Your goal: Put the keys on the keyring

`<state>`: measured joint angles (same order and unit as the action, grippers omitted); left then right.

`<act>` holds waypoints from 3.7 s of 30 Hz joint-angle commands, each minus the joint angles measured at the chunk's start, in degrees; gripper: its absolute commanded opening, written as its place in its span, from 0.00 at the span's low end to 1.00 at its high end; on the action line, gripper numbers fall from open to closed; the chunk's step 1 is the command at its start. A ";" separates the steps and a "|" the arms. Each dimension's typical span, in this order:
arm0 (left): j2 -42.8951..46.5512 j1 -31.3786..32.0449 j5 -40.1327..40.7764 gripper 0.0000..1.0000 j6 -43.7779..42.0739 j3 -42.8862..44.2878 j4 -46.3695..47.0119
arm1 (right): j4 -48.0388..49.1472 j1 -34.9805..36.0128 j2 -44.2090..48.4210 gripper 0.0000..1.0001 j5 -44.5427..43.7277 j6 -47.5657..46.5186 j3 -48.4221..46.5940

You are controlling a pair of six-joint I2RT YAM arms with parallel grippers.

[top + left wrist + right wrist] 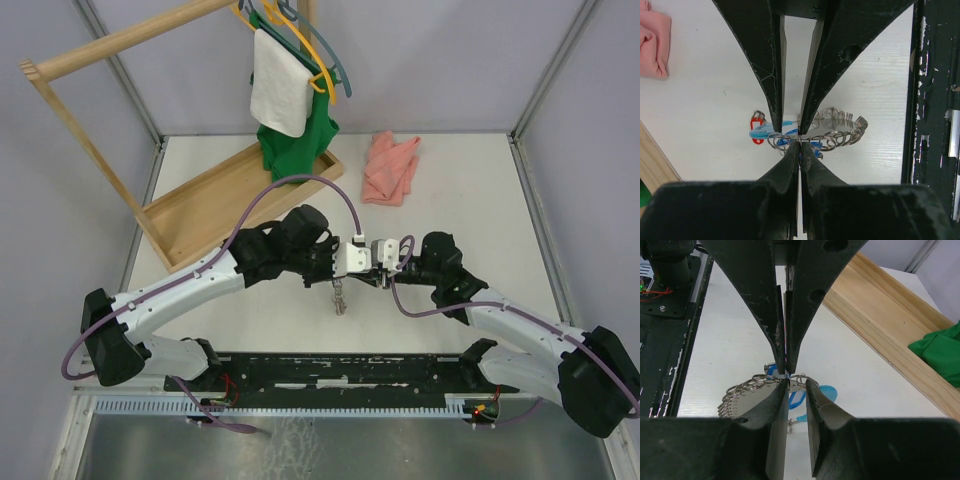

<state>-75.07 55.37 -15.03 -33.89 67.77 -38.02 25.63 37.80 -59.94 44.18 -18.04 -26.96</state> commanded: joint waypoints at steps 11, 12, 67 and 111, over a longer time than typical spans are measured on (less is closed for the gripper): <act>1.57 0.31 -2.23 0.03 -1.47 0.39 6.11 | 1.92 -0.07 -1.84 0.22 3.89 0.82 -1.39; 1.45 0.27 -2.40 0.03 -1.40 0.43 6.15 | 2.07 -0.07 -2.01 0.22 4.03 0.88 -1.49; 2.12 -12.93 -33.37 0.44 -3.13 -9.64 19.91 | -12.61 -2.18 6.28 0.01 7.46 -13.10 -2.82; 6.62 -13.03 -28.12 0.28 19.57 -31.86 57.35 | 17.49 -2.20 9.40 0.01 -2.99 4.42 9.53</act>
<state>-72.71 42.04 -48.34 -21.47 40.69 5.52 37.28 35.62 -53.06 44.56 -13.52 -16.27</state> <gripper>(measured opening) 0.254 0.012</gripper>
